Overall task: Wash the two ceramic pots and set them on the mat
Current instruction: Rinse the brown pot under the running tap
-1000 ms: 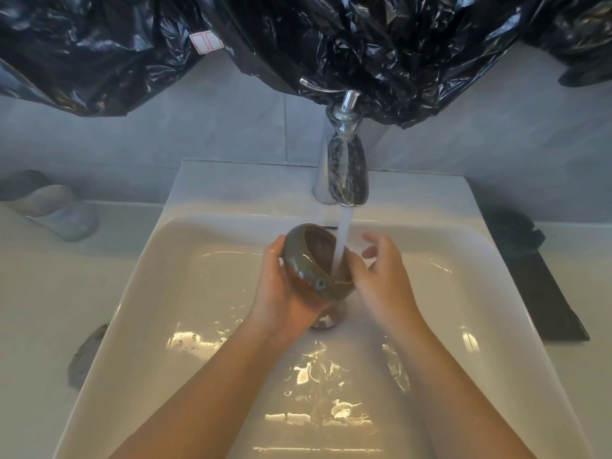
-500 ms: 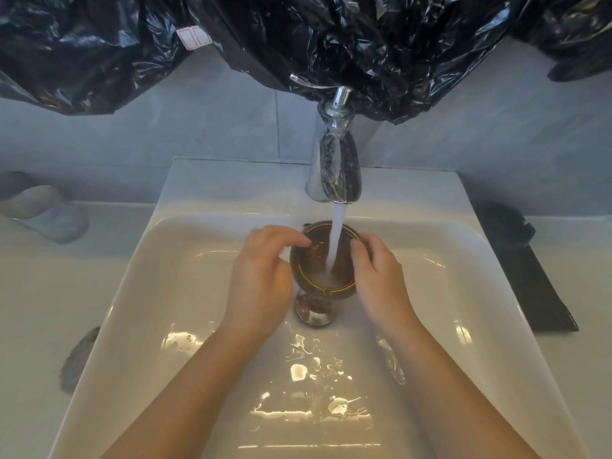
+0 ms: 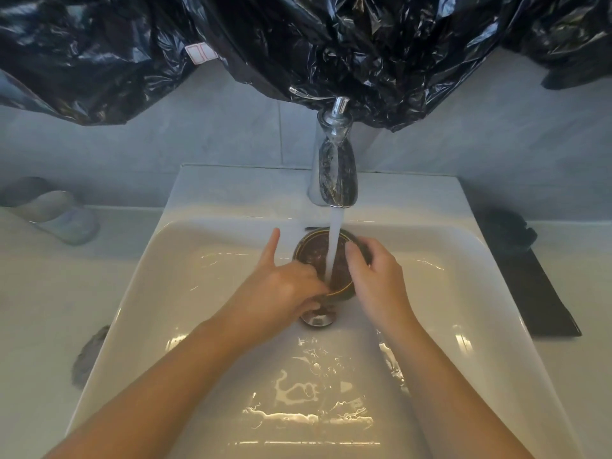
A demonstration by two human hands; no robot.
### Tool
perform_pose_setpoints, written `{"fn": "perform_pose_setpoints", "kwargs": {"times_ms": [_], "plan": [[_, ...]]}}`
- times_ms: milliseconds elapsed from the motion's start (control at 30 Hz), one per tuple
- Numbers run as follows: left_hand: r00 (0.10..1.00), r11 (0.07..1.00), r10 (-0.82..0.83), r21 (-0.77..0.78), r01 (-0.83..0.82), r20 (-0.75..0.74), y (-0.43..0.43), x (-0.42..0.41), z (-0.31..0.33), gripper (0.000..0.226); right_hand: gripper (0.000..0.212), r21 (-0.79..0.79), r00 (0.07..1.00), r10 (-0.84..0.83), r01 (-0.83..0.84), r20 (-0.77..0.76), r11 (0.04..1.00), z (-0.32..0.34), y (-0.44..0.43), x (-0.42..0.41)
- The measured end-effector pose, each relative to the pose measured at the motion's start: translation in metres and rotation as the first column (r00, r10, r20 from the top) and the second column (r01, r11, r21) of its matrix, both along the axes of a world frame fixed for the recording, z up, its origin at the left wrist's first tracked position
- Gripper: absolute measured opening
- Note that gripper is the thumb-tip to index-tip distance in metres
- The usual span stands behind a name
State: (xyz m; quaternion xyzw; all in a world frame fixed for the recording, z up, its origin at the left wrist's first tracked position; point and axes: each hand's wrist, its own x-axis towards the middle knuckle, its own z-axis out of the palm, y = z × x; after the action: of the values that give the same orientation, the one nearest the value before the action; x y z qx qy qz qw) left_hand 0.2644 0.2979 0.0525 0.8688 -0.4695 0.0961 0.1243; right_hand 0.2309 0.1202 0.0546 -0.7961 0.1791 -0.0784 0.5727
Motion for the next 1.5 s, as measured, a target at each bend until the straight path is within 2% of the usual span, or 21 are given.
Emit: {"fn": "perform_pose_setpoints", "kwargs": {"times_ms": [67, 133, 167, 233, 267, 333, 400, 433, 500, 600, 700, 767, 800, 900, 1000, 1033, 1100, 1133, 1200, 1300, 1500], "plan": [[0.991, 0.994, -0.033, 0.105, 0.020, 0.128, 0.000, 0.008, 0.000, 0.004, 0.015, 0.010, 0.999, 0.034, -0.034, -0.019, 0.999, -0.002, 0.003, 0.001], [0.997, 0.997, -0.069, 0.045, 0.067, 0.040, -0.008, 0.003, 0.004, 0.009, 0.013, 0.121, 0.998, 0.027, -0.020, -0.059, 0.992, -0.001, 0.006, 0.003], [0.995, 0.997, -0.071, -0.016, 0.070, -0.069, -0.013, -0.002, 0.005, 0.016, 0.016, 0.275, 0.996, 0.017, 0.008, -0.089, 0.961, -0.001, 0.007, 0.004], [0.956, 0.994, -0.041, -0.113, 0.008, -0.290, -0.023, -0.015, 0.005, 0.025, 0.029, 0.642, 0.988, 0.052, 0.053, -0.143, 0.765, 0.000, 0.008, 0.004], [0.935, 0.989, -0.021, -0.146, -0.033, -0.354, -0.025, -0.020, 0.004, 0.025, 0.037, 0.753, 0.982, 0.080, 0.079, -0.172, 0.653, 0.001, 0.008, 0.003], [0.933, 0.991, -0.026, -0.128, -0.022, -0.358, -0.025, -0.022, 0.000, 0.034, 0.043, 0.831, 0.972, 0.125, 0.102, -0.201, 0.546, -0.001, 0.006, 0.001], [0.986, 0.996, -0.057, 0.057, 0.066, -0.157, -0.020, -0.016, -0.002, 0.044, 0.043, 0.846, 0.966, 0.161, 0.089, -0.202, 0.526, -0.004, 0.006, 0.001], [0.997, 0.985, -0.045, 0.167, 0.053, -0.055, -0.017, -0.013, 0.001, 0.050, 0.042, 0.843, 0.964, 0.169, 0.086, -0.205, 0.532, -0.004, 0.007, 0.001], [0.998, 0.957, 0.051, 0.283, -0.059, 0.035, -0.012, -0.012, 0.004, 0.060, 0.042, 0.840, 0.965, 0.177, 0.069, -0.193, 0.538, -0.002, 0.011, 0.001], [0.985, 0.938, 0.136, 0.306, -0.161, 0.102, -0.010, -0.019, 0.004, 0.064, 0.041, 0.831, 0.977, 0.137, 0.064, -0.166, 0.552, -0.003, 0.013, 0.004], [0.982, 0.976, 0.099, 0.179, -0.128, 0.163, -0.008, -0.024, 0.002, 0.043, 0.041, 0.820, 0.976, 0.134, 0.068, -0.173, 0.568, -0.004, 0.014, 0.005], [0.990, 0.991, 0.091, 0.087, -0.100, 0.104, -0.010, -0.025, 0.001, 0.032, 0.041, 0.818, 0.971, 0.154, 0.062, -0.181, 0.572, -0.004, 0.013, 0.006], [0.995, 0.995, 0.094, 0.027, -0.095, 0.010, -0.012, -0.027, 0.000, 0.029, 0.041, 0.836, 0.971, 0.167, 0.054, -0.172, 0.546, -0.003, 0.012, 0.005], [0.950, 0.955, 0.106, -0.235, -0.179, -0.293, -0.026, -0.033, 0.009, 0.023, 0.048, 0.921, 0.984, 0.164, -0.001, -0.068, 0.390, -0.001, 0.009, 0.000], [0.853, 0.917, 0.046, -0.317, -0.242, -0.520, -0.030, -0.030, 0.017, 0.033, 0.048, 0.965, 0.988, 0.153, -0.021, -0.020, 0.263, -0.005, 0.007, -0.002], [0.867, 0.943, 0.006, -0.286, -0.171, -0.499, -0.026, -0.027, 0.018, 0.033, 0.049, 0.967, 0.985, 0.175, -0.039, -0.006, 0.252, -0.006, 0.006, -0.001], [0.968, 0.994, -0.025, -0.108, -0.002, -0.249, -0.012, -0.018, 0.012, 0.024, 0.048, 0.965, 0.977, 0.213, -0.058, 0.002, 0.256, -0.005, 0.003, 0.000], [0.994, 0.999, -0.002, 0.034, 0.005, -0.109, -0.005, -0.011, 0.009, 0.024, 0.048, 0.963, 0.974, 0.225, -0.047, -0.014, 0.264, -0.005, 0.002, 0.001], [0.998, 0.965, 0.056, 0.257, -0.050, -0.014, 0.005, -0.002, 0.010, 0.036, 0.049, 0.959, 0.966, 0.256, -0.048, -0.025, 0.278, -0.005, 0.005, 0.001], [0.979, 0.959, 0.105, 0.280, -0.053, -0.173, -0.003, -0.005, 0.010, 0.065, 0.044, 0.952, 0.959, 0.282, -0.047, -0.042, 0.303, -0.008, 0.016, 0.001], [0.907, 1.000, 0.010, 0.017, -0.003, -0.420, -0.014, -0.010, 0.011, 0.064, 0.050, 0.950, 0.957, 0.282, -0.027, -0.065, 0.312, -0.012, 0.009, 0.000]]}}
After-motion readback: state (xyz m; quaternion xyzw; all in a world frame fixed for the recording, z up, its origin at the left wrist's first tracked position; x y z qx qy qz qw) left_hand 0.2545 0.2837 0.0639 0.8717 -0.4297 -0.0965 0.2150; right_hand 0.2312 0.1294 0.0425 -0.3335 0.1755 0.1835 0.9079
